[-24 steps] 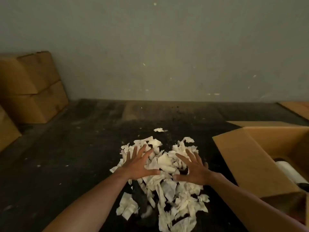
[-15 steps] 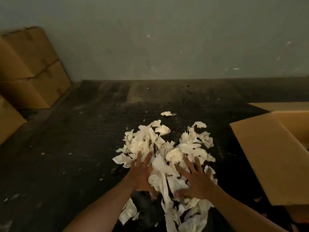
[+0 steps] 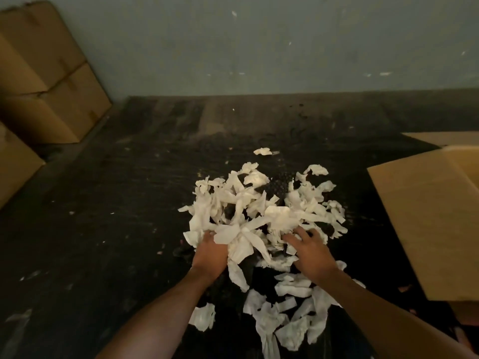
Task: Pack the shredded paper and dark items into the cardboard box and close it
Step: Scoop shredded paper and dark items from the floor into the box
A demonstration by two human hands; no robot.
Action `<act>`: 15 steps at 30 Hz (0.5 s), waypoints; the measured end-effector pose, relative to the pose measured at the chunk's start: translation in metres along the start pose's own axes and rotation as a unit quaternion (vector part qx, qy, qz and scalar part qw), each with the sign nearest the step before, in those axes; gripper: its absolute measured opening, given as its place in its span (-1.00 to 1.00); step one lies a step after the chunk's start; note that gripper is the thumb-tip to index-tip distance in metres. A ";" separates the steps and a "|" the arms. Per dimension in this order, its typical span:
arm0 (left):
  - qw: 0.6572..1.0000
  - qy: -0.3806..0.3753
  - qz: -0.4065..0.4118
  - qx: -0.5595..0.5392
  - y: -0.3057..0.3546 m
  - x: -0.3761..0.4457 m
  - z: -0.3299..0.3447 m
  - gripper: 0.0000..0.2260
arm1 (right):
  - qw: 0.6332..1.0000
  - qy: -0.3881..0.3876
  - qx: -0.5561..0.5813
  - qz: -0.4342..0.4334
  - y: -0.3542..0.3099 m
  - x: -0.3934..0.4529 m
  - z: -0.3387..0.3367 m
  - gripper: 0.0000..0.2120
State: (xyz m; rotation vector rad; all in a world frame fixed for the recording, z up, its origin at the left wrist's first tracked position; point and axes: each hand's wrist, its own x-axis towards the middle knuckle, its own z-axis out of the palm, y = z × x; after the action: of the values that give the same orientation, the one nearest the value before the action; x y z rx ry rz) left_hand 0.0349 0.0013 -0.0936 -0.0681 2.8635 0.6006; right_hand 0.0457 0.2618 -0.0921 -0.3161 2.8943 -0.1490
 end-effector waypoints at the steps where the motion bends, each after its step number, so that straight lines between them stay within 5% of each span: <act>1: 0.999 -0.016 0.014 0.043 0.005 0.000 -0.008 -0.65 | 1.000 -0.004 0.010 0.003 0.000 0.001 -0.008 -0.31; 15: 0.990 0.127 0.065 -0.010 0.042 -0.031 -0.149 -0.78 | 0.971 0.145 0.185 0.046 -0.007 -0.040 -0.169 -0.44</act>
State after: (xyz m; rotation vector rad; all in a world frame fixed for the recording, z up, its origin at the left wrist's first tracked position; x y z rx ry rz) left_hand 0.0315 -0.0199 0.0630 0.0441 3.1267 0.6929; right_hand 0.0457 0.2770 0.0814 -0.0977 3.0680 -0.7675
